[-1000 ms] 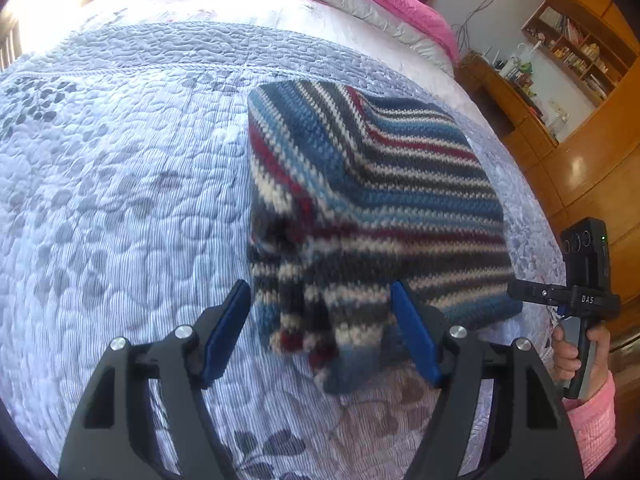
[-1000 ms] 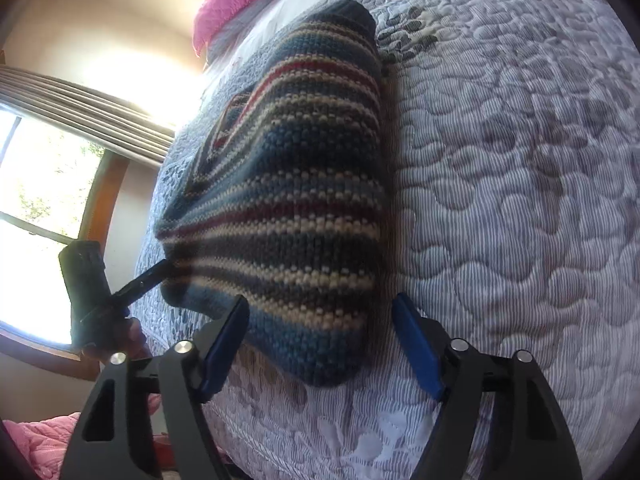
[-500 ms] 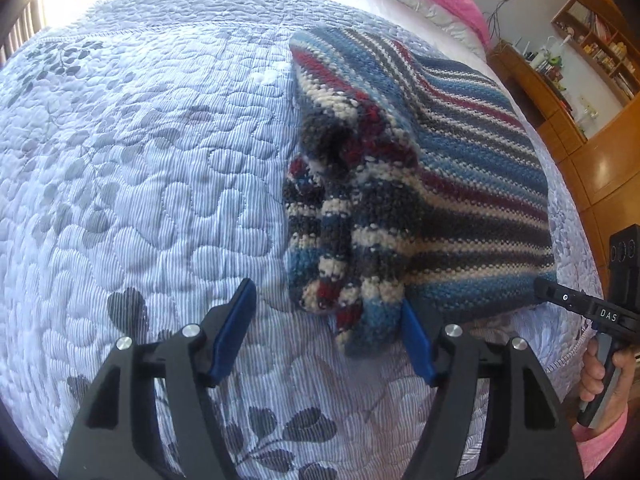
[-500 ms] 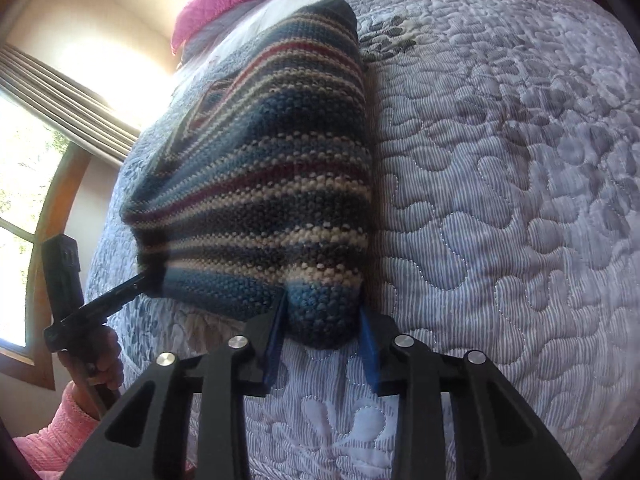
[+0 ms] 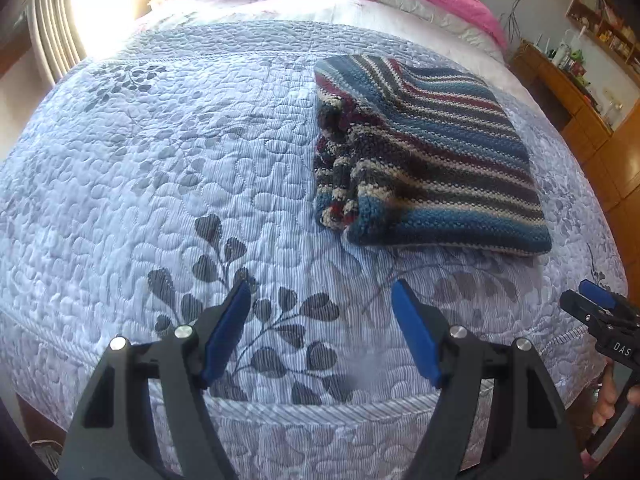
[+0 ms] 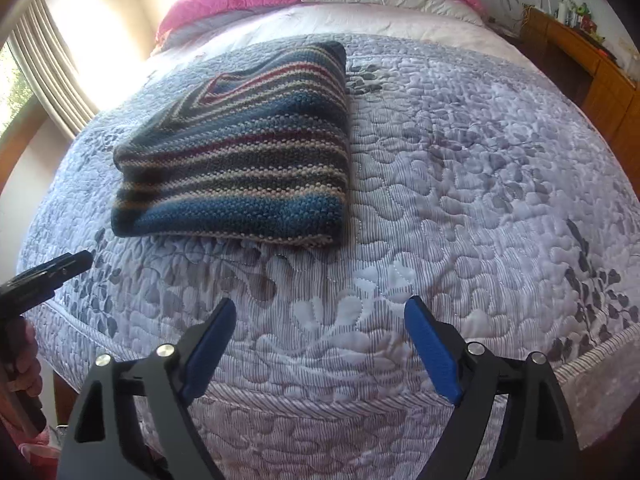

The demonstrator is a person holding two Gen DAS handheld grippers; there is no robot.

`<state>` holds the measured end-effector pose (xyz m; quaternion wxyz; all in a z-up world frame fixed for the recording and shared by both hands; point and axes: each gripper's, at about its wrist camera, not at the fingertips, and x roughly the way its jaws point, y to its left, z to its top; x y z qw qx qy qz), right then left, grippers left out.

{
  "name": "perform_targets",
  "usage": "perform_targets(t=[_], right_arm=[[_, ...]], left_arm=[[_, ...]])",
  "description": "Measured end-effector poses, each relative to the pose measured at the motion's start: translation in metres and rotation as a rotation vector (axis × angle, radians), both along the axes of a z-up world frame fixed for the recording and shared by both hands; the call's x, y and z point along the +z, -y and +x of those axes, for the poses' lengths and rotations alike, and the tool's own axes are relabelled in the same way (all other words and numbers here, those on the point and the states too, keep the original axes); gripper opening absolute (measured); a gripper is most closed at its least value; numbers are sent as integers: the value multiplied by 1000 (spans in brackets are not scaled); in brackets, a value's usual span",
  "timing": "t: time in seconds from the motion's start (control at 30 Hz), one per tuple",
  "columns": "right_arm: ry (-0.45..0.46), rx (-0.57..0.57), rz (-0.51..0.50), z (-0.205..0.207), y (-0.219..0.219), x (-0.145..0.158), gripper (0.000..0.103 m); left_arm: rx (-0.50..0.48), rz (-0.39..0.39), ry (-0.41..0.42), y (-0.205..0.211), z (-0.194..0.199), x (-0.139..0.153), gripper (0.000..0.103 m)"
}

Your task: Fold small clothes

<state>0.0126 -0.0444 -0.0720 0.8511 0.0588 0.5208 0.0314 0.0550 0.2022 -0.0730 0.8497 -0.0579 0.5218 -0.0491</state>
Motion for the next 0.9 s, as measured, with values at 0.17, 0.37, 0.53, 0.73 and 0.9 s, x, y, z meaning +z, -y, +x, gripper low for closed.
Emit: perform_targets(t=[0.17,0.37,0.53,0.73,0.9], right_arm=[[40,0,-5,-21,-11,18,98],[63,6,-29,-38,-25,33,99],[64,8,-45,-47,-33,38,99],[69,2,-59,-53,-38,43,99],[85,-3,-57,-59,-41,51,99]], left_arm=[[10,27,30,-3,-26,17,74],[9,74,77,-2,-53,37,78],[23,117,103,3,-67,49,79],[45,149,114,3,-77,58,82],[59,170,125,4,-83,65,86]])
